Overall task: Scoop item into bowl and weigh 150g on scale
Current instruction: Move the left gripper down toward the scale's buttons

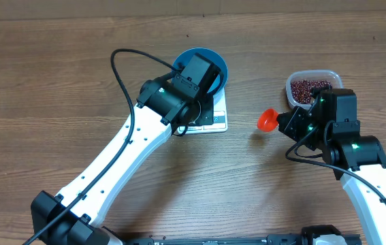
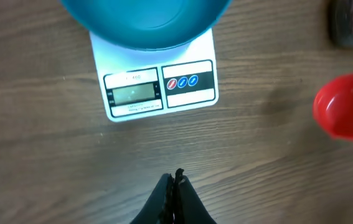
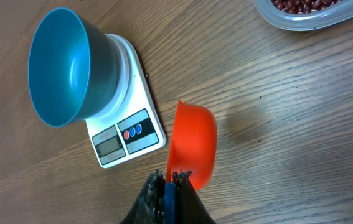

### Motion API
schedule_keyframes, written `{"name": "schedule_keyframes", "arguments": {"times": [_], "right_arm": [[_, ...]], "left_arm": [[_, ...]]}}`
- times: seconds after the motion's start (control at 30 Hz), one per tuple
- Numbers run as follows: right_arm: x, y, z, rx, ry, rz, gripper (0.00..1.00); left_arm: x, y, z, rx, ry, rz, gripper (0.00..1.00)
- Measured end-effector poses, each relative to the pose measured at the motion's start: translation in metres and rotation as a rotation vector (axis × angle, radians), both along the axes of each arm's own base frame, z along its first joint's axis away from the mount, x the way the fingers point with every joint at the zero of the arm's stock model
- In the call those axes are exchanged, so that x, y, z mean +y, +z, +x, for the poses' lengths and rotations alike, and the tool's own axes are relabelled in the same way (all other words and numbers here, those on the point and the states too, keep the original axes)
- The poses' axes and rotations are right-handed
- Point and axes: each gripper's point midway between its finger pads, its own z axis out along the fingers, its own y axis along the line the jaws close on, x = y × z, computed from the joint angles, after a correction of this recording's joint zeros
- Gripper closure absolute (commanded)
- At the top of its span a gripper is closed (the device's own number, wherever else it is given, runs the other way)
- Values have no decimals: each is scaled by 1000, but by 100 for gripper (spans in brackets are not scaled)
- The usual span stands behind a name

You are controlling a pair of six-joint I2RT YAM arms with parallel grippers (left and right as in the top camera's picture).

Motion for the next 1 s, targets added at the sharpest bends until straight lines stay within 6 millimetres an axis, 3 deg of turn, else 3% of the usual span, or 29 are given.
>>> {"name": "schedule_keyframes", "arguments": {"times": [0.53,1.0], "right_arm": [[1,3,3,-19,4,7,96],[3,4,3,-22,9,14,96]], "left_arm": [[-11,5,15,-156,-381,110,96],[-13,-58,18,-174,-433,129,96]]}}
